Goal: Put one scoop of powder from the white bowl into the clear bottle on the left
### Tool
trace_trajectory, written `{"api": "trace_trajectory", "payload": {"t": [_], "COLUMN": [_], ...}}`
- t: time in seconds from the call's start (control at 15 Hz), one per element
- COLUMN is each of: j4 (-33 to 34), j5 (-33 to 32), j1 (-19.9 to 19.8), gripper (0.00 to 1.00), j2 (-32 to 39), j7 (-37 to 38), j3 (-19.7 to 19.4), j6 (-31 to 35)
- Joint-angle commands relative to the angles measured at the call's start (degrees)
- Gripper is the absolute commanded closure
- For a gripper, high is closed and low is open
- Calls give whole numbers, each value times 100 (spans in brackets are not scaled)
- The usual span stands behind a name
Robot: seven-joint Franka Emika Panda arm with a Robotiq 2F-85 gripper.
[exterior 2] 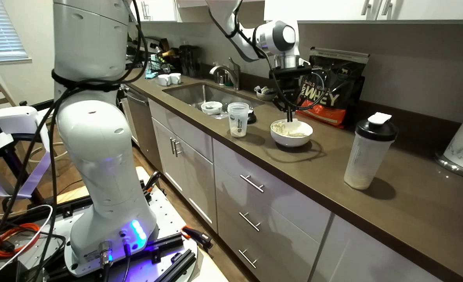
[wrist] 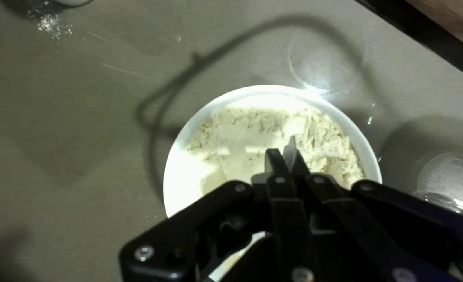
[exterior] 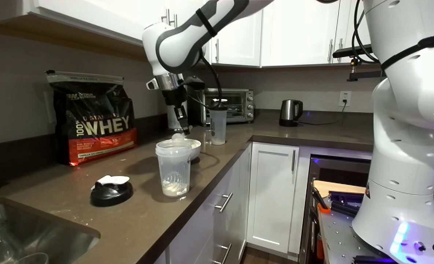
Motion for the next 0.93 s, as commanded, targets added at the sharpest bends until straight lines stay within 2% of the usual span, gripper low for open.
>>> {"api": "trace_trajectory", "payload": {"t": [0.0, 0.87], "j4": [-36, -95], "j5": [-156, -606], "j1": [-48, -23], "gripper": [99, 99], "j2": [-26, -23], "j7": [89, 149], "j3": [29, -31], "j6": [148, 645]}}
